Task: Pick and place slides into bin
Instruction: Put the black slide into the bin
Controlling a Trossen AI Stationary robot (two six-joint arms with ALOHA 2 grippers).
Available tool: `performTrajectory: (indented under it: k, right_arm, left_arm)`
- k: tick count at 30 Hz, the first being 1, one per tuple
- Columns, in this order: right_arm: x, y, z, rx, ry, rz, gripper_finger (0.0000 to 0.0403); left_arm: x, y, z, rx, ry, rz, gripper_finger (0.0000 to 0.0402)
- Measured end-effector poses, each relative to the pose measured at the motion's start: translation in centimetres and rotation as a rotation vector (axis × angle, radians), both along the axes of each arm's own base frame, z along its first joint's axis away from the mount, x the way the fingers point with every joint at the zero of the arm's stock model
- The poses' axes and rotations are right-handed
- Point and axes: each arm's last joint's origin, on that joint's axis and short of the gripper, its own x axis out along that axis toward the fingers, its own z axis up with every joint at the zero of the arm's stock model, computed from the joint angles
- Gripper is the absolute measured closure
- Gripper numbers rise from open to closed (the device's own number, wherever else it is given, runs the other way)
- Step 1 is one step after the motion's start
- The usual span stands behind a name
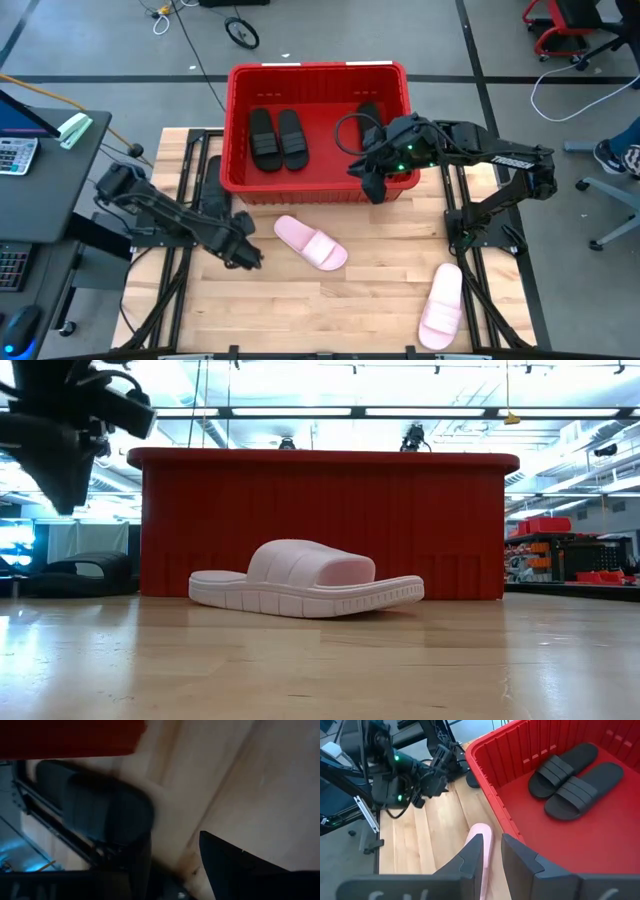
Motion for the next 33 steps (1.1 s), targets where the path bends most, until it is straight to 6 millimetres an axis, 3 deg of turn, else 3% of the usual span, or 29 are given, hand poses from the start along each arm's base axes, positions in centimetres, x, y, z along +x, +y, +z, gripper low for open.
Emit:
performTrajectory:
  k: [5,12,20,33]
  right_arm:
    - [0.0,0.2,0.0,0.000,0.002,0.006,0.0328]
    - [0.0,0.5,0.0,0.000,0.002,0.018,0.0328]
    - [0.0,0.7,0.0,0.008,-0.001,0.021,0.0328]
    - [0.1,0.7,0.0,0.031,-0.004,0.004,0.0328]
  left_arm:
    - [0.2,-1.3,-2.2,0.036,0.054,-0.001,0.0230]
    - [-3.7,0.6,-6.4,0.131,0.257,0.058,0.0230]
    - [-3.0,0.7,-8.2,0.073,0.115,0.028,0.0230]
    - [-5.0,2.8,-10.4,0.116,0.137,0.171,0.0230]
